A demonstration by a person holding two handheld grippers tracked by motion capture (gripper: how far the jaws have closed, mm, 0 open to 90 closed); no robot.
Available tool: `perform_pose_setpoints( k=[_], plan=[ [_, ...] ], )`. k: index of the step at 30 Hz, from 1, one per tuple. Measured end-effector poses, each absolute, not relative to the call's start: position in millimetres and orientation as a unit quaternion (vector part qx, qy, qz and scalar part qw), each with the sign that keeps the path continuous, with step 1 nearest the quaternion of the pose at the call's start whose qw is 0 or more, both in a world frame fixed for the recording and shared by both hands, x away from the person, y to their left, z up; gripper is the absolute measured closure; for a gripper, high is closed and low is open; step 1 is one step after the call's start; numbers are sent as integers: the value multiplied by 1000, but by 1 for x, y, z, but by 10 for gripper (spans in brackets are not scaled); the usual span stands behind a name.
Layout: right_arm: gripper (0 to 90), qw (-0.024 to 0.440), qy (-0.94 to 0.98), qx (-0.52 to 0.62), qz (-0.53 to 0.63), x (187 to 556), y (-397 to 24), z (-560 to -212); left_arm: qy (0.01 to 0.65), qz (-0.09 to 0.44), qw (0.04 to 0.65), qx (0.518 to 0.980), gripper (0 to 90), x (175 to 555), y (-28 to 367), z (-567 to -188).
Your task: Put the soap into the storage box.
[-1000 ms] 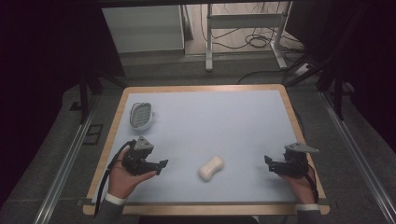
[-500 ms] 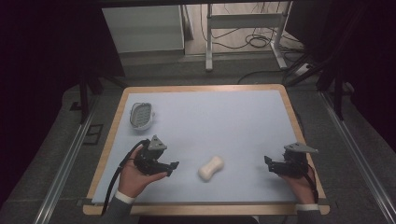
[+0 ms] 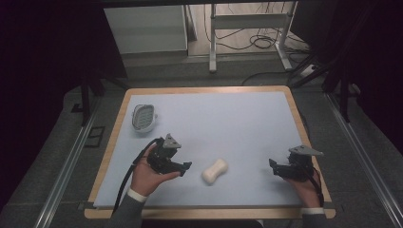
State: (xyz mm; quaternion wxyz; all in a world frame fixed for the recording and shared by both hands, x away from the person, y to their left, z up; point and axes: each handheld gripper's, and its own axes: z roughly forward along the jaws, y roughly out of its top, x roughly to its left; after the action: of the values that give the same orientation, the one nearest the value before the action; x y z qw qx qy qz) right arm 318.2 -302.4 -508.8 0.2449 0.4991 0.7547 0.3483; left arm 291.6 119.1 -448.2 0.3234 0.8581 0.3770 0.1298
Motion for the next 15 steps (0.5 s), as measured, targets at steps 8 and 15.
perform_pose_setpoints(
  k=[8, 15],
  plan=[
    [93, 244, 756, 499, 346, 319, -302, -510, 365, 121, 315, 868, 235, 300, 98, -450],
    [93, 245, 758, 496, 346, 318, -301, -510, 355, 109, 309, 876, 233, 304, 76, -453]
  ],
)
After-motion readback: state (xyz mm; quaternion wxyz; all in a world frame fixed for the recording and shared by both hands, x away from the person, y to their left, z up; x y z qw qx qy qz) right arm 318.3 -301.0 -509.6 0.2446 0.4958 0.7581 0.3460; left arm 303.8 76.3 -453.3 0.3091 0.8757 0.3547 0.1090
